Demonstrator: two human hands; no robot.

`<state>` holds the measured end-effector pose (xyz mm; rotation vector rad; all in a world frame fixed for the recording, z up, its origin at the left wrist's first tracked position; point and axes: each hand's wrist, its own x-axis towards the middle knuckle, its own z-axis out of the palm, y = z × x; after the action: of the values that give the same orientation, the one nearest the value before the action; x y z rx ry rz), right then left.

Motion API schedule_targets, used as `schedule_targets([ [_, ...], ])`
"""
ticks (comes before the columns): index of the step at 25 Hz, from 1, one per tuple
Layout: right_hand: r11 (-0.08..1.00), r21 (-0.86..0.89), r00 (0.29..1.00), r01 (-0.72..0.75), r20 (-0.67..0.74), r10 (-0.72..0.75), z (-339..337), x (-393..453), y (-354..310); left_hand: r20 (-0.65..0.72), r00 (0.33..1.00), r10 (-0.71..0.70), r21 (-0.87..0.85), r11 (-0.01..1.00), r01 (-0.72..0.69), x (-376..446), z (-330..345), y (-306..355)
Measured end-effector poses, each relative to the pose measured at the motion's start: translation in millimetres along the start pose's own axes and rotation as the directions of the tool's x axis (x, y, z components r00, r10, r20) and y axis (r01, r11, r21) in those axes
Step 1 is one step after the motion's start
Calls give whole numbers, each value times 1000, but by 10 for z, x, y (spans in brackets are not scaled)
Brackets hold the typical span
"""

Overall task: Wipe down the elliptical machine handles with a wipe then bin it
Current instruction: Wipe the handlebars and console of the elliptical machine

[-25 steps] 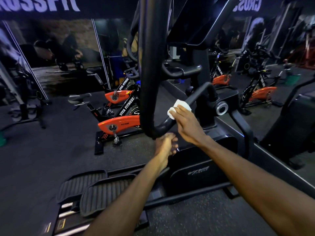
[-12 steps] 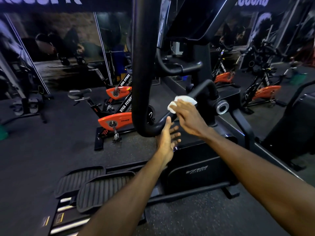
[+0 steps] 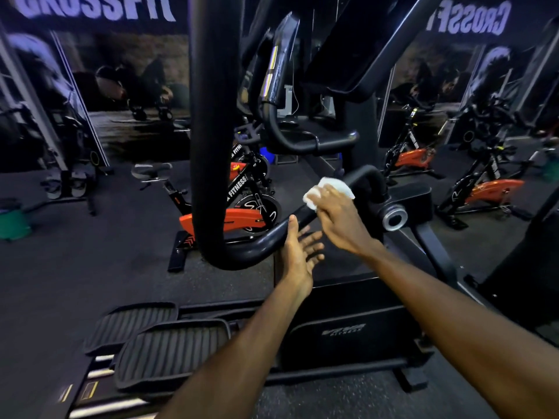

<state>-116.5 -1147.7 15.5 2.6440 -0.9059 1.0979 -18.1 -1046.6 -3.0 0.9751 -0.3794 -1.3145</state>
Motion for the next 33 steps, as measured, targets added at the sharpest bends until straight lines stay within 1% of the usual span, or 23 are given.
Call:
schedule_targets([
  [2,997,-51,997,59,46,-57,48,-38,124,-17,1000,17,2,1000,-17,49,58,-16],
  [3,998,-48,999,34,25,-33,49,-17,191,-22,1000,18,8,1000,-18,71,81,-21],
  [5,995,-13,993,-103,-64,102,10,65,346,-13,1000,7,19,1000,-7,92,138,-29],
  [6,993,-15,991,-118,-73,116,-12,85,423,-5,1000,2,41,999,-1,95,182,-42],
  [7,997,-29,996,-75,-54,73,-9,73,474,3,1000,6,83,997,-6,94,238,-46],
  [9,999,-41,999,28,-27,-29,20,32,568,17,997,74,179,981,-75,86,393,-30],
  [11,998,14,995,-64,-72,65,-8,70,689,19,969,245,278,930,-241,106,530,5],
  [12,996,16,992,-90,-88,91,-48,75,744,21,929,370,374,858,-351,134,573,32],
  [13,998,6,995,-55,-78,55,-63,64,813,38,864,503,507,735,-450,175,599,61],
  [14,1000,-9,997,8,-75,-8,-61,53,894,86,787,611,641,571,-513,229,617,96],
  [15,1000,12,997,5,-83,-4,-80,64,958,157,717,679,742,398,-540,292,629,129],
  [16,994,61,989,-87,-111,94,-99,88,990,238,661,712,806,236,-544,350,641,146],
  [17,967,114,961,-227,-136,241,-103,106,1021,315,625,714,838,100,-537,397,668,146],
  [18,934,134,925,-331,-148,349,-106,110,1052,376,609,699,853,-5,-521,439,707,142],
  [19,929,122,919,-349,-150,365,-83,98,1082,415,604,681,862,-82,-500,478,752,135],
  [21,953,123,940,-276,-173,294,-27,69,1170,460,595,659,866,-185,-464,567,846,154],
  [22,938,155,921,-309,-198,336,-36,95,1209,469,597,651,869,-218,-444,607,894,174],
  [24,872,201,852,-446,-202,482,-83,201,1281,482,614,624,872,-270,-409,688,990,210],
  [27,896,201,876,-397,-208,435,14,231,1408,502,640,583,865,-321,-386,768,1087,236],
  [28,850,260,833,-459,-208,513,1,230,1449,506,642,576,862,-330,-385,782,1095,239],
  [30,682,359,685,-637,-140,714,-6,217,1573,521,638,567,853,-347,-389,819,1087,242],
  [31,637,380,649,-671,-116,752,14,199,1611,530,637,560,848,-355,-393,835,1070,241],
  [33,603,401,623,-690,-96,777,56,144,1708,549,629,550,836,-371,-405,867,1043,247],
])
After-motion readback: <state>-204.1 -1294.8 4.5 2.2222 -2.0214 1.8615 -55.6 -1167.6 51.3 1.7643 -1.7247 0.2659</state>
